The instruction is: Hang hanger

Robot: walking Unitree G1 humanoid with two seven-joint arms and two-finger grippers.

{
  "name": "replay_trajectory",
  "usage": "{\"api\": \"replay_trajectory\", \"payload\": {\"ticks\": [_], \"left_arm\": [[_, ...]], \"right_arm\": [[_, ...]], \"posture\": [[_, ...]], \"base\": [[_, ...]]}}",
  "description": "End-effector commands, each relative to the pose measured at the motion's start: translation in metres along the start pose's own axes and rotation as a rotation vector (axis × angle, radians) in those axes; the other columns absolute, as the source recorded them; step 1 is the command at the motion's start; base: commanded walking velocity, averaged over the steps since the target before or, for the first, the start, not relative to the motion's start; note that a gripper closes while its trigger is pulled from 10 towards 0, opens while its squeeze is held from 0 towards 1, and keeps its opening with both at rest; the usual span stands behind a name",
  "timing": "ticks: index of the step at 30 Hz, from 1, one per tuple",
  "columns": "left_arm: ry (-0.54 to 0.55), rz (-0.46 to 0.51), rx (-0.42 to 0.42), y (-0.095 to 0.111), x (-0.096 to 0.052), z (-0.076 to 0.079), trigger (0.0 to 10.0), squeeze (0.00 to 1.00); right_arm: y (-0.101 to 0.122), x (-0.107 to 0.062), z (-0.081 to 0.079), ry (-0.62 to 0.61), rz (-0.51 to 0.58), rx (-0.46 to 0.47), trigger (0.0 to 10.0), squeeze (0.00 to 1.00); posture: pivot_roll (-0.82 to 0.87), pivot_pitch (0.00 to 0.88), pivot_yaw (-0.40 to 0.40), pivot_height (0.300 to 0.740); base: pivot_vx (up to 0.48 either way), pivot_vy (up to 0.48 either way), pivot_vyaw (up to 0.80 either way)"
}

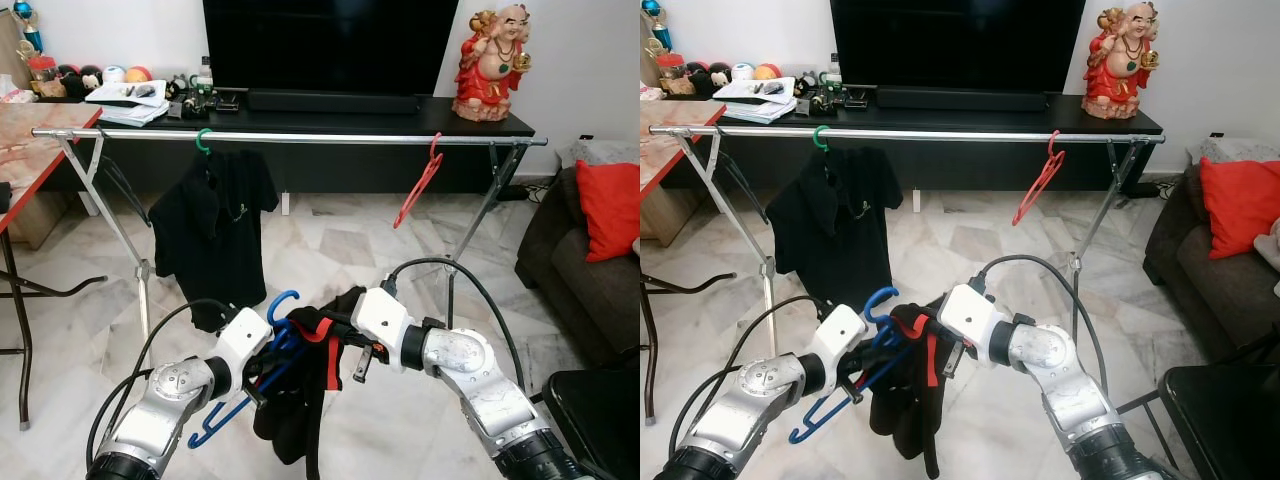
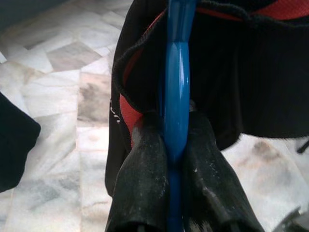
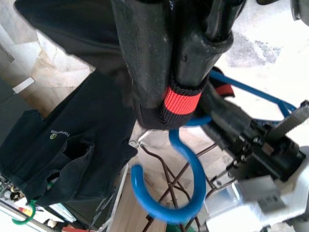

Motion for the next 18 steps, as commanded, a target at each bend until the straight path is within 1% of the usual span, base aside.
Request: {"api": "replay_trajectory", "payload": {"ticks": [1, 2, 4, 5, 8, 12, 13, 14, 15, 16, 18], "left_arm": [[0.040, 0.085, -0.017, 0.020, -0.001, -0.011, 10.0, 0.00], [0.040, 0.085, -0.017, 0.020, -0.001, -0.011, 10.0, 0.00], [0.028, 0.099, -0.054, 0.022, 0.000, -0.010, 10.0, 0.00], [-0.002, 0.096, -0.057, 0.021, 0.001, -0.004, 10.0, 0.00], [-0.042, 0.089, -0.067, 0.019, 0.001, 0.004, 10.0, 0.00], [-0.058, 0.085, -0.080, 0.018, 0.001, 0.007, 10.0, 0.00], [-0.058, 0.086, -0.086, 0.018, 0.001, 0.007, 10.0, 0.00], [-0.058, 0.086, -0.086, 0.018, 0.001, 0.007, 10.0, 0.00], [-0.060, 0.086, -0.091, 0.018, 0.001, 0.007, 10.0, 0.00], [-0.060, 0.086, -0.092, 0.018, 0.001, 0.008, 10.0, 0.00], [-0.060, 0.089, -0.097, 0.018, 0.001, 0.008, 10.0, 0.00]], "right_arm": [[-0.002, -0.003, 0.004, -0.020, -0.010, 0.001, 10.0, 0.00], [-0.002, -0.003, 0.004, -0.020, -0.010, 0.001, 10.0, 0.00], [-0.007, -0.004, 0.004, -0.026, -0.024, 0.002, 10.0, 0.00], [-0.007, -0.004, 0.001, -0.017, -0.019, 0.006, 10.0, 0.00], [-0.006, -0.005, -0.003, -0.001, -0.008, 0.015, 10.0, 0.00], [-0.004, -0.005, -0.006, 0.014, -0.003, 0.016, 10.0, 0.00], [-0.005, -0.005, -0.007, 0.027, -0.007, 0.023, 10.0, 0.64], [-0.005, -0.005, -0.007, 0.027, -0.007, 0.023, 10.0, 0.64], [-0.005, -0.006, -0.007, 0.029, -0.006, 0.019, 10.0, 0.94], [-0.005, -0.006, -0.007, 0.030, -0.007, 0.020, 10.0, 1.00], [-0.005, -0.007, -0.007, 0.037, -0.011, 0.016, 10.0, 1.00]], "posture": [[0.13, 0.026, -0.050, 0.740], [0.13, 0.026, -0.050, 0.740], [0.13, 0.026, -0.050, 0.740], [0.12, 0.022, -0.048, 0.740], [0.12, 0.022, -0.048, 0.740], [0.12, 0.019, -0.046, 0.740], [0.12, 0.019, -0.047, 0.740], [0.12, 0.019, -0.047, 0.740], [0.12, 0.019, -0.047, 0.740], [0.12, 0.019, -0.047, 0.740], [0.12, 0.024, -0.051, 0.740]], "base": [[0.000, 0.000, 0.00], [0.000, 0.000, 0.00], [0.000, 0.000, 0.00], [0.000, 0.000, 0.00], [0.000, 0.000, 0.00], [0.000, 0.000, 0.00], [0.000, 0.000, 0.00], [0.000, 0.000, 0.00], [0.000, 0.000, 0.00], [0.000, 0.000, 0.00], [0.000, 0.000, 0.00]]}}
Point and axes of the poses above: a point about 5 cm out from each wrist's last joint towards the gripper, its own x axis pointing out of the wrist towards the gripper, its own y axis along the axis of the wrist's last joint, z = x × y, the point moved 6 cm from there along x, pointing out of the wrist towards the gripper, and after that the axes turned 4 degrees about x, right-handed, at the moved point
